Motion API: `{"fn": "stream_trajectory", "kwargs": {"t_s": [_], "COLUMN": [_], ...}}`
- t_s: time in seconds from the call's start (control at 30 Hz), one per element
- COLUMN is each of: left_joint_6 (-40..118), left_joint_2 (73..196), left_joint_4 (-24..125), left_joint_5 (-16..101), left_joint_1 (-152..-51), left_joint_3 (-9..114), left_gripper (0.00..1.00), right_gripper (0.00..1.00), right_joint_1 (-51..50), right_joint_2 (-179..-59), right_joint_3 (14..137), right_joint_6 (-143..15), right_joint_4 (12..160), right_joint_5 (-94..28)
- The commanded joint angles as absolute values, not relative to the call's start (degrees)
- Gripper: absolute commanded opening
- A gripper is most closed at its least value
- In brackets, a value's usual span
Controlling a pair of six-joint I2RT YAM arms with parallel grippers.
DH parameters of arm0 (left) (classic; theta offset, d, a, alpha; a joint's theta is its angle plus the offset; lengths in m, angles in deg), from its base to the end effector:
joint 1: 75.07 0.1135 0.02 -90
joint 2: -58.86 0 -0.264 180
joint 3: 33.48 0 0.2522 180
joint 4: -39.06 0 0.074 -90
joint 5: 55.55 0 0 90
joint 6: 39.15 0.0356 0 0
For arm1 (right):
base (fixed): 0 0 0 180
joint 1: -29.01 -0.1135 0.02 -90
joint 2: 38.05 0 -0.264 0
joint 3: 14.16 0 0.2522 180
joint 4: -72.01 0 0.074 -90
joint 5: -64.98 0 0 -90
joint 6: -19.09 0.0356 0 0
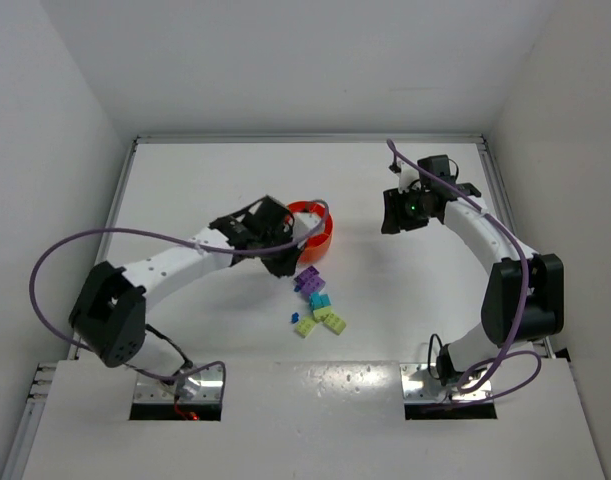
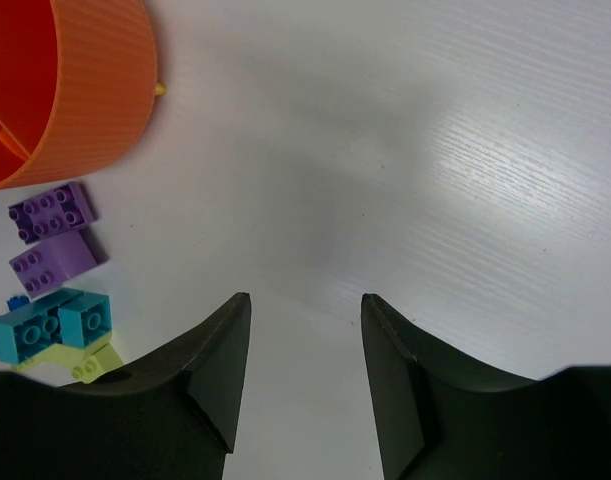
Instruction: Sort the legos into containers by color
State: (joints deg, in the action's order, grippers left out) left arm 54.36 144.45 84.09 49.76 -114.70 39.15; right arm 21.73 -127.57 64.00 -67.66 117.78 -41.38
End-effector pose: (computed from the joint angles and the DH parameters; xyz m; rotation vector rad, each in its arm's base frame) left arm 0.2273 -0.2004 0.2283 1.0631 2.4128 -0.5710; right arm 0.3199 0.0510 0.2370 -0.1987 2.5579 0.4363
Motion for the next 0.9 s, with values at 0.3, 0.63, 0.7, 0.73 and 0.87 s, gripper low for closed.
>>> {"fn": "stream_trajectory", "kwargs": {"t_s": [0.3, 0.63, 0.7, 0.73, 0.87], "left_joint_6": [54.28, 54.8, 55.33, 55.33, 55.33], "left_joint_2": [147.63, 152.99, 153.87, 154.66, 156.33], "left_joint_4": [81.13, 78.85, 78.84, 78.84, 78.84], "left_joint_5": [52.03, 51.41, 51.41, 52.02, 52.03], "left_joint_1": [-106.36, -101.7, -101.17, -101.17, -100.64], "left_joint_3": [53.23, 57.79, 58.4, 58.41, 58.41], "left_gripper": [0.04, 0.04, 0.04, 0.06, 0.13], "right_gripper": [0.49, 0.49, 0.49, 0.49, 0.49], "right_joint_1": [21.9, 21.9, 21.9, 21.9, 21.9], "right_joint_2": [-126.82, -126.82, -127.34, -127.35, -127.35], "right_joint_3": [65.6, 65.6, 65.6, 65.6, 65.6], "right_joint_6": [-67.57, -67.57, -67.57, -67.57, -67.57], "right_joint_4": [116.8, 116.8, 116.8, 116.8, 116.8], "right_joint_5": [-41.9, -41.9, -41.9, -41.9, -41.9]}}
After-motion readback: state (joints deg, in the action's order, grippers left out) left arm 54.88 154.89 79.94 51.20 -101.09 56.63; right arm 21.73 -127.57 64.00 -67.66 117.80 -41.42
